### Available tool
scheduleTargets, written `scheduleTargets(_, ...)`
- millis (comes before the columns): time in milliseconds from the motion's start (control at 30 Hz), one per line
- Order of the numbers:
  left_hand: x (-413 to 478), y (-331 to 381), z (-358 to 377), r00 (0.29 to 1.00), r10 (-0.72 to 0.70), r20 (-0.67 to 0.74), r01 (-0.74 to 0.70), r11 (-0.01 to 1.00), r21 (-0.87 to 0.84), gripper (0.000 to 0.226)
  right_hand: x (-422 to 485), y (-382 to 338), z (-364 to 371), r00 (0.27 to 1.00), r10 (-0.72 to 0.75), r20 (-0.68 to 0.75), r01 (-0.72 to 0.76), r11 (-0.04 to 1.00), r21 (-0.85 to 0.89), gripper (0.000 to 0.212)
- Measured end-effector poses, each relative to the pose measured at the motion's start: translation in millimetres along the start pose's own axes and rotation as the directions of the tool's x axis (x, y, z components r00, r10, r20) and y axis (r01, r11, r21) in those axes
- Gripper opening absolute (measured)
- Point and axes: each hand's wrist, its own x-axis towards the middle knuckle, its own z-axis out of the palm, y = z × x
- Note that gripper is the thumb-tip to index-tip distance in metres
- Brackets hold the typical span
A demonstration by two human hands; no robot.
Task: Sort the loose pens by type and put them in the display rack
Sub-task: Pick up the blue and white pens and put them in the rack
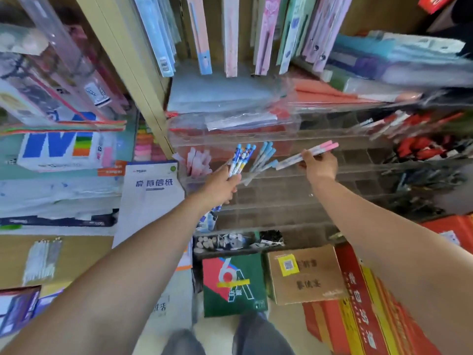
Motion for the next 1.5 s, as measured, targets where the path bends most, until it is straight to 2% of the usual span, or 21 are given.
scheduleTargets(100,4,-1,10,0.999,-0.035,0.015,0.035,0.999,-0.031,0.014,11,11,7,0.996,0.009,0.087,-0.006,0.999,-0.034,0.011)
scheduleTargets(233,6,-4,18,0.999,-0.033,-0.004,0.033,0.999,-0.026,0.018,19,19,11,0.989,-0.033,0.144,0.048,0.993,-0.107,0.021)
scheduleTargets(300,5,-4,20,0.999,-0.033,0.002,0.033,0.999,-0.016,0.021,23,20,13,0.986,-0.028,0.163,0.048,0.991,-0.122,0.012)
scheduleTargets(333,5,-3,20,0.999,-0.037,0.012,0.037,0.999,-0.014,0.022,25,22,14,0.985,-0.005,0.172,0.024,0.994,-0.107,0.008)
scheduleTargets(400,5,-3,22,0.999,-0.043,0.033,0.044,0.999,-0.009,0.023,30,27,13,0.982,0.048,0.184,-0.039,0.998,-0.052,0.023)
scheduleTargets(500,5,0,24,0.997,-0.041,0.061,0.041,0.999,0.004,0.027,19,21,5,0.983,0.108,0.152,-0.116,0.992,0.046,0.025)
scheduleTargets(567,6,2,27,0.995,-0.041,0.088,0.041,0.999,-0.004,0.029,8,18,-4,0.971,0.176,0.159,-0.176,0.984,-0.014,0.036)
scheduleTargets(633,7,6,30,0.991,-0.045,0.125,0.044,0.999,0.01,0.028,-7,13,-10,0.918,0.199,0.343,-0.206,0.978,-0.017,0.029)
scheduleTargets(733,6,15,37,0.974,-0.042,0.224,0.028,0.997,0.066,0.022,-31,6,-13,0.711,0.179,0.68,-0.316,0.945,0.082,0.038)
scheduleTargets(767,5,18,41,0.965,-0.042,0.26,0.019,0.996,0.089,0.018,-38,4,-13,0.651,0.165,0.741,-0.336,0.938,0.086,0.039)
scheduleTargets(833,3,22,48,0.947,-0.055,0.316,0.016,0.992,0.124,0.02,-46,5,-12,0.605,0.152,0.781,-0.346,0.934,0.086,0.022)
scheduleTargets(867,2,24,51,0.939,-0.064,0.337,0.019,0.99,0.137,0.023,-49,6,-12,0.606,0.151,0.781,-0.345,0.934,0.087,0.014)
scheduleTargets(933,1,26,55,0.931,-0.068,0.358,0.022,0.991,0.129,0.022,-50,8,-15,0.632,0.153,0.76,-0.346,0.933,0.101,0.011)
scheduleTargets(1033,0,31,57,0.923,-0.056,0.381,0.025,0.996,0.087,0.013,-50,11,-19,0.709,0.151,0.689,-0.343,0.927,0.149,0.009)
scheduleTargets(1133,-1,36,54,0.897,-0.09,0.432,0.042,0.992,0.118,0.01,-47,12,-24,0.769,0.158,0.62,-0.344,0.919,0.192,0.006)
scheduleTargets(1300,-4,34,38,0.87,-0.284,0.404,0.244,0.958,0.149,0.026,-28,14,-42,0.874,0.197,0.444,-0.356,0.881,0.311,0.024)
scheduleTargets(1400,-3,36,41,0.865,-0.324,0.384,0.338,0.941,0.033,0.033,-22,17,-47,0.898,0.21,0.387,-0.352,0.87,0.345,0.025)
scheduleTargets(1500,2,45,53,0.896,-0.293,0.333,0.344,0.933,-0.106,0.041,-22,17,-47,0.895,0.23,0.383,-0.384,0.833,0.398,0.024)
